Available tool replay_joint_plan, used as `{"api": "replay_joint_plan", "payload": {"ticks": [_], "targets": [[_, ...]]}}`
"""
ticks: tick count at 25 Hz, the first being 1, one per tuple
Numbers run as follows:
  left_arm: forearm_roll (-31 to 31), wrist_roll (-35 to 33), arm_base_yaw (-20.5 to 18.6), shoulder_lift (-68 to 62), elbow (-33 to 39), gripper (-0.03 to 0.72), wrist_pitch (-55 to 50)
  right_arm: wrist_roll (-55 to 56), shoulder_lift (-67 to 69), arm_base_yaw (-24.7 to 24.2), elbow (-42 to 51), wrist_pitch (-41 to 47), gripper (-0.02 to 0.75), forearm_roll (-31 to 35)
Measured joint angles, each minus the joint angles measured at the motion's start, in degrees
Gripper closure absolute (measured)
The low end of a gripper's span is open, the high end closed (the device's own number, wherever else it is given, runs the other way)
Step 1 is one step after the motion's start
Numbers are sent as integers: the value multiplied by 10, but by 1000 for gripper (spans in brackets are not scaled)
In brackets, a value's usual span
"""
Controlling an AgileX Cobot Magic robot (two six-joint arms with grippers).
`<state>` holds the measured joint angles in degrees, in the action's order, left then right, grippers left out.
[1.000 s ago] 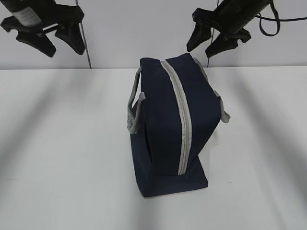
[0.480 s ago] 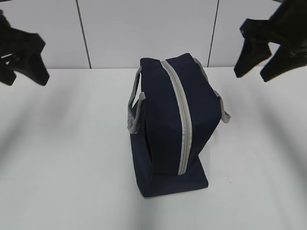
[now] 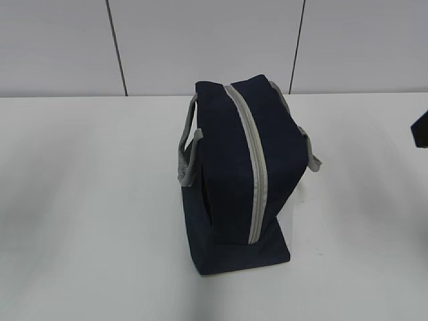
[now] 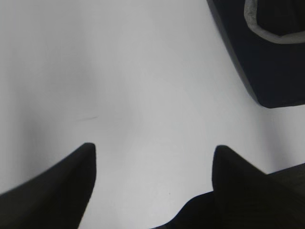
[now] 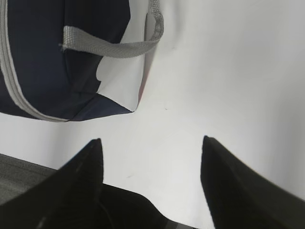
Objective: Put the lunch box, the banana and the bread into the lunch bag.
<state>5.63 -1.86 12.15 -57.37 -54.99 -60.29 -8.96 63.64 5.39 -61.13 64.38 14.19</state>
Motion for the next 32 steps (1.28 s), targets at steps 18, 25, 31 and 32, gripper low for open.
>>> {"api": "replay_joint_plan", "payload": {"ticks": [18,25,31,32], "targets": [[-14,41,23,340,191,181,-75,90,-419,0,218,44,263,-80],[-53,42,23,414,207,195,-89,90,-549,0,279,71,263,-124],[-63,42,23,417,229,202,-76,98,-581,0,299,68,263,-176],[-63,42,23,417,231,202,-68,98,-581,0,301,62,263,-177]]}}
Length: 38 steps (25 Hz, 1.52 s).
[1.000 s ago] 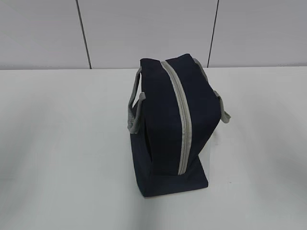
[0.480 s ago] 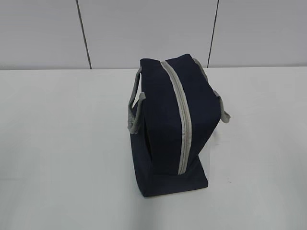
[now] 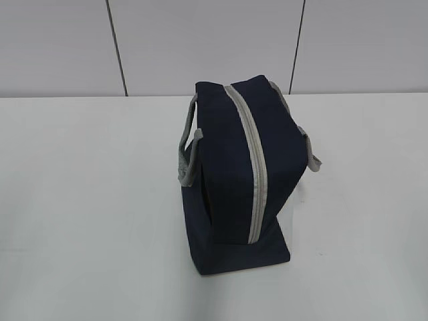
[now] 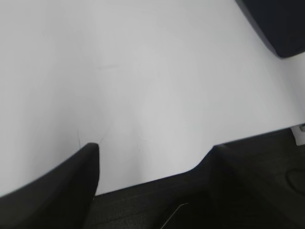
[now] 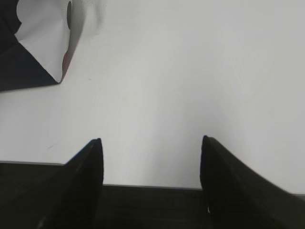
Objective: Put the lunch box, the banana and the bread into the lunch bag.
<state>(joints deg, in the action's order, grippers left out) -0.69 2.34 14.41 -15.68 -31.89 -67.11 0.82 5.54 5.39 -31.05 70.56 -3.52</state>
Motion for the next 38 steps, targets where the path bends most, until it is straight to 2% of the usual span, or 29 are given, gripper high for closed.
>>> {"api": "replay_joint_plan", "payload": {"ticks": [7,22,25,32,38], "targets": [[-1,0,0,0,20,202,38,1,0,0,20,-48,263,-8],[-1,0,-1,5,20,202,40,2,0,0,20,-50,263,-10],[-1,0,-18,20,20,202,40,2,0,0,20,-50,263,-10],[-1,0,-92,89,20,202,40,2,0,-1,20,-50,263,-10],[-1,0,-112,160,20,202,37,2,-30,-1,20,-51,264,-10]]}}
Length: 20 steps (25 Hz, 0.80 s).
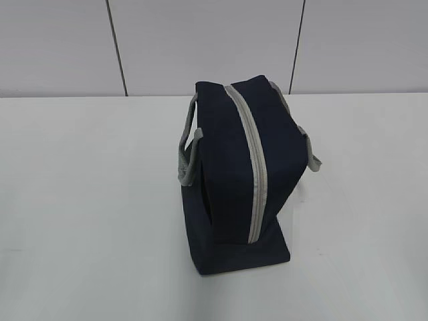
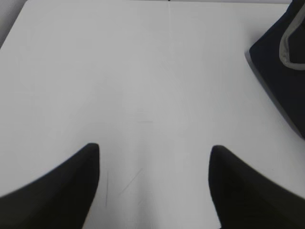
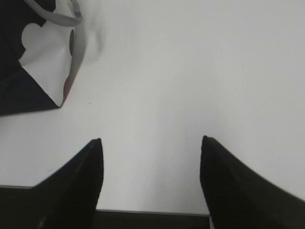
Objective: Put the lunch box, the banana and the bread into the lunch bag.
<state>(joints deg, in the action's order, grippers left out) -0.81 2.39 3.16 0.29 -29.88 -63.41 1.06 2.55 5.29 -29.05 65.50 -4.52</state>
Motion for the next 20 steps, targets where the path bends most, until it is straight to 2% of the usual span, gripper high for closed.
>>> {"api": "replay_joint_plan", "payload": {"ticks": [6,14,20], "targets": [[0,0,-1,6,0,202,0,0,-36,-12,0,1,264,-4],[-1,0,-1,6,0,209,0,0,-36,-73,0,1,263,-8],[-1,0,-1,6,0,215,0,0,-36,-79,0,0,264,-8]]}}
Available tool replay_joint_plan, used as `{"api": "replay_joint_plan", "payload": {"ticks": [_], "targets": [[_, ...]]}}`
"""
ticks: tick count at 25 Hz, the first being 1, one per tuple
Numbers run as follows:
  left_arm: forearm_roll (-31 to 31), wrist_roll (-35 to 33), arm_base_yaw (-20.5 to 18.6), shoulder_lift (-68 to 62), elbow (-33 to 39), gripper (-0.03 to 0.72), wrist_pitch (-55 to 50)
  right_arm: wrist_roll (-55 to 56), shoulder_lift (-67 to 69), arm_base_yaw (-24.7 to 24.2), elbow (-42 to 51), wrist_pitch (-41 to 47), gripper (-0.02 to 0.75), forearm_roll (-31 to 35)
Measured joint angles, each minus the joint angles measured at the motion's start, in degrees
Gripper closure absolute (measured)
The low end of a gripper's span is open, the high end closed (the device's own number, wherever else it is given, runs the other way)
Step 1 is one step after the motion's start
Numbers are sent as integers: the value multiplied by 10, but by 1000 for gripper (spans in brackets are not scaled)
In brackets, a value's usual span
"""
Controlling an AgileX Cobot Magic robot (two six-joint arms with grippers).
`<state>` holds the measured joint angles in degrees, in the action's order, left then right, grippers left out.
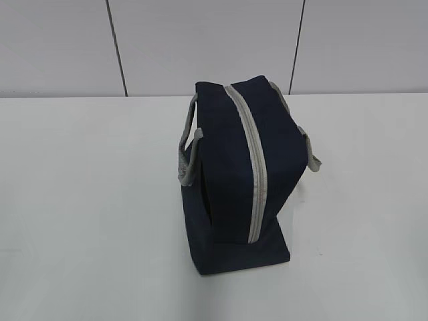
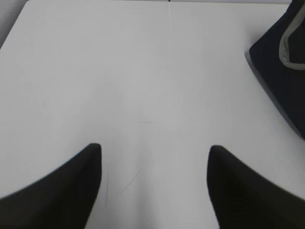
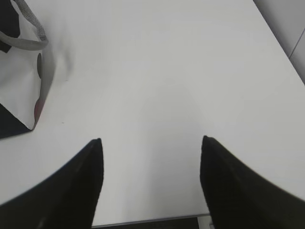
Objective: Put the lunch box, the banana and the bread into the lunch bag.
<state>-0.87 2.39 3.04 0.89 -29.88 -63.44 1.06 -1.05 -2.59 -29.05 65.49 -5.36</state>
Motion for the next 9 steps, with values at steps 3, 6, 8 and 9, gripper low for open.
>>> {"api": "replay_joint_plan", "payload": {"ticks": [3,6,8,9], "targets": [[0,0,0,0,0,230,0,0,0,0,0,0,263,0],[0,0,0,0,0,239,0,0,0,0,0,0,263,0],[0,0,0,0,0,243,0,0,0,0,0,0,263,0],[0,0,0,0,0,247,0,0,0,0,0,0,263,0]]}}
